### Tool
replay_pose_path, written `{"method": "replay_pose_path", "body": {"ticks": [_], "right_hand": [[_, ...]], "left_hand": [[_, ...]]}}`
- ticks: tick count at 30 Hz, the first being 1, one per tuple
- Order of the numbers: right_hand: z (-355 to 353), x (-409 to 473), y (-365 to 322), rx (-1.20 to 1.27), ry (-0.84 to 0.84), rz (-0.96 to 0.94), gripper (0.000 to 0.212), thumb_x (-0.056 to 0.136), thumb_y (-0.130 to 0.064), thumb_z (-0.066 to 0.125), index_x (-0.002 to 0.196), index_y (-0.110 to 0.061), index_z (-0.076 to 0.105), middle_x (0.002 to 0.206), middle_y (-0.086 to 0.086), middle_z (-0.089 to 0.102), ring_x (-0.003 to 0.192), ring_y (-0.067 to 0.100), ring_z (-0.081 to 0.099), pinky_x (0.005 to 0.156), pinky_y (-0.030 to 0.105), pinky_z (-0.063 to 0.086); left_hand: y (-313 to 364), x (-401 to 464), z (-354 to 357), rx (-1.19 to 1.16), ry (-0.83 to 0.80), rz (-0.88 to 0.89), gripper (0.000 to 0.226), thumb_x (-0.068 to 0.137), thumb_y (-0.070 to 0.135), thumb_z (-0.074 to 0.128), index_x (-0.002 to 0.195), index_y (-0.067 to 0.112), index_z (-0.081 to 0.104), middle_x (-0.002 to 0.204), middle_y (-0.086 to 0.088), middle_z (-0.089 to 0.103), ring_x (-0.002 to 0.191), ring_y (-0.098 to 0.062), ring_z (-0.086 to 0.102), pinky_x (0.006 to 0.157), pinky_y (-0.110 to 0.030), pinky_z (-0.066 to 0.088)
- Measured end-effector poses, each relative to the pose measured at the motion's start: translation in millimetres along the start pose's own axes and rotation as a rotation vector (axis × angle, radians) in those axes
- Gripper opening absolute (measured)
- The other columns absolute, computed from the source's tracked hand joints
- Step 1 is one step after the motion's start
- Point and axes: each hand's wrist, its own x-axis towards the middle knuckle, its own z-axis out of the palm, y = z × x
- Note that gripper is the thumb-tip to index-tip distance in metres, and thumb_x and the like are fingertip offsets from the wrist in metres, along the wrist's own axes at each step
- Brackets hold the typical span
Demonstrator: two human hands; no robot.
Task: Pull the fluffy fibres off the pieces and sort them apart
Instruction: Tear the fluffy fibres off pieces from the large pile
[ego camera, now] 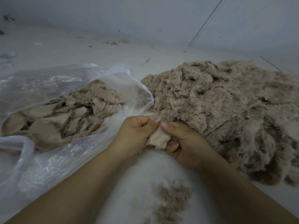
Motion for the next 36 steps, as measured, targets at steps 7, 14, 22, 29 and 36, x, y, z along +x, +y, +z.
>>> {"method": "replay_pose_path", "body": {"ticks": [7,14,22,29,36], "right_hand": [[-2.2,-0.3,-0.1,-0.055,-0.037,0.014,0.031,0.074,-0.026,0.067,0.089,0.0,0.059,0.063,0.002,0.058,0.045,0.001,0.044,0.037,0.009,0.031],[-3.7,0.6,-0.4,0.017,0.028,0.011,0.051,0.076,-0.017,0.064,0.118,0.011,0.055,0.085,0.016,0.059,0.057,0.006,0.047,0.038,0.01,0.032],[-1.1,-2.2,-0.6,-0.038,-0.029,0.017,0.022,0.078,-0.023,0.064,0.083,-0.001,0.064,0.065,0.006,0.062,0.049,0.004,0.049,0.038,0.011,0.032],[-3.7,0.4,-1.7,0.127,-0.032,0.005,0.023,0.081,-0.021,0.059,0.079,-0.005,0.075,0.064,0.003,0.063,0.045,0.002,0.045,0.036,0.01,0.03],[-2.2,1.6,-0.9,0.218,0.047,0.025,0.039,0.08,-0.03,0.062,0.108,-0.003,0.064,0.067,0.002,0.064,0.042,0.004,0.048,0.033,0.011,0.032]], "left_hand": [[0.0,0.9,-0.6,0.018,0.031,-0.004,0.043,0.091,0.03,0.06,0.054,0.01,0.057,0.04,-0.004,0.049,0.027,-0.009,0.038,0.032,-0.012,0.029],[0.6,3.2,-14.5,-0.073,-0.079,-0.091,0.026,0.077,0.032,0.069,0.068,0.009,0.06,0.046,-0.004,0.039,0.033,-0.012,0.029,0.035,-0.016,0.019],[0.4,2.4,-5.3,-0.052,-0.097,-0.087,0.025,0.083,0.03,0.061,0.07,0.01,0.063,0.044,0.002,0.046,0.033,-0.006,0.033,0.032,-0.014,0.025],[-4.3,7.5,-10.5,-0.126,0.172,-0.017,0.036,0.097,0.022,0.055,0.064,0.009,0.059,0.039,-0.005,0.035,0.027,-0.015,0.025,0.035,-0.015,0.022],[2.7,1.8,-22.4,-0.057,-0.161,-0.196,0.014,0.085,0.0,0.064,0.098,0.001,0.06,0.041,-0.006,0.038,0.026,-0.013,0.028,0.035,-0.014,0.021]]}}
